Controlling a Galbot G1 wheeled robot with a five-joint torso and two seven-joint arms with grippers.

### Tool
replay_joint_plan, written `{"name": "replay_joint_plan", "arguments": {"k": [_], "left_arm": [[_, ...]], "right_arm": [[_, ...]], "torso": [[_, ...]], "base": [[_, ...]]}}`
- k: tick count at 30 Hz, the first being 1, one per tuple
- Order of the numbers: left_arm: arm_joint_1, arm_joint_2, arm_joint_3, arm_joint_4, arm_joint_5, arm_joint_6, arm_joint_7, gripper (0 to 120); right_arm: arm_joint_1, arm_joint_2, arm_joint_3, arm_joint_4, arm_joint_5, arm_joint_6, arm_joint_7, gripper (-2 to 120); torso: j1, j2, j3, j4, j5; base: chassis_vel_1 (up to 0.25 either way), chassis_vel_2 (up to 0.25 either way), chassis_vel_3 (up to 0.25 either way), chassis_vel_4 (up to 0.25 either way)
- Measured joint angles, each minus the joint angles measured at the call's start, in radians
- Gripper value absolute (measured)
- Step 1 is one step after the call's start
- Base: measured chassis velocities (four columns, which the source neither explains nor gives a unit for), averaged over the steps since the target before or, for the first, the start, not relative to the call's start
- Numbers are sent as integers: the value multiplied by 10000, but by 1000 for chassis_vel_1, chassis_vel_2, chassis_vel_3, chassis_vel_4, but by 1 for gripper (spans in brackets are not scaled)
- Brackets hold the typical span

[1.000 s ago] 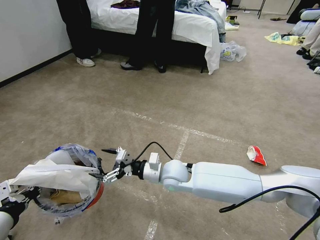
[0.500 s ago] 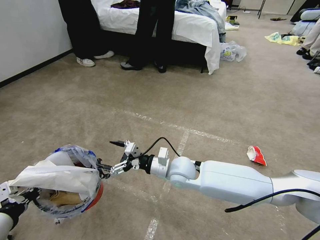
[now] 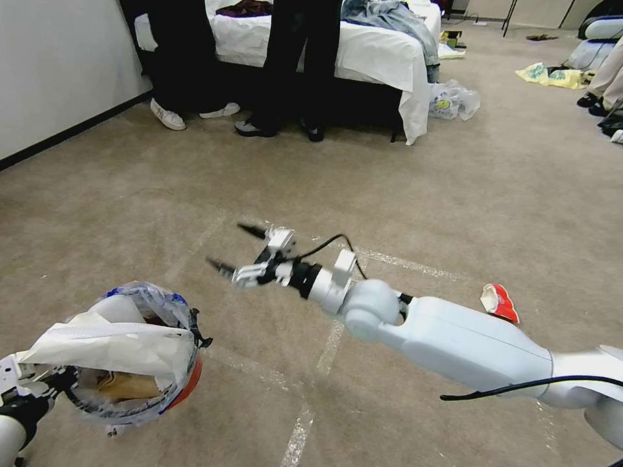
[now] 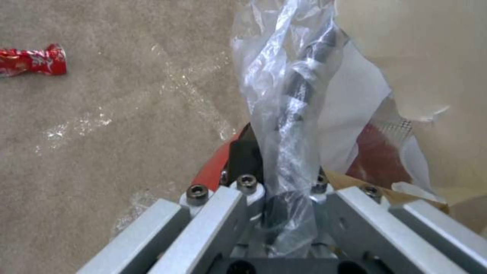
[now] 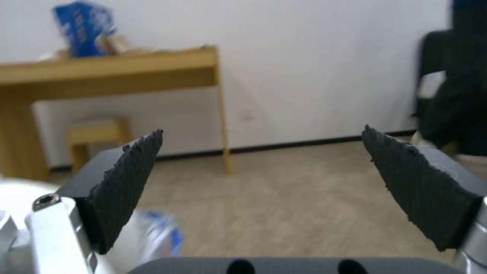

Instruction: Pick up the trash bin and place the garbage on the floor into it.

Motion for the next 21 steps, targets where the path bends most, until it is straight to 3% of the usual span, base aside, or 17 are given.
{"name": "replay_joint_plan", "arguments": {"k": [11, 21], "left_arm": [[65, -22, -27, -81, 0, 0, 10, 1], [210, -155, -145, -137, 6, 0, 124, 1]], "right_arm": [[-1928, -504, 3085, 217, -220, -154, -10, 100], [-2525, -570, 4353, 322, -1026, -149, 798, 100]], "torso": [[0, 0, 1, 0, 3], [0, 0, 0, -1, 1]], "base": [[0, 0, 0, 0], [0, 0, 0, 0]]}}
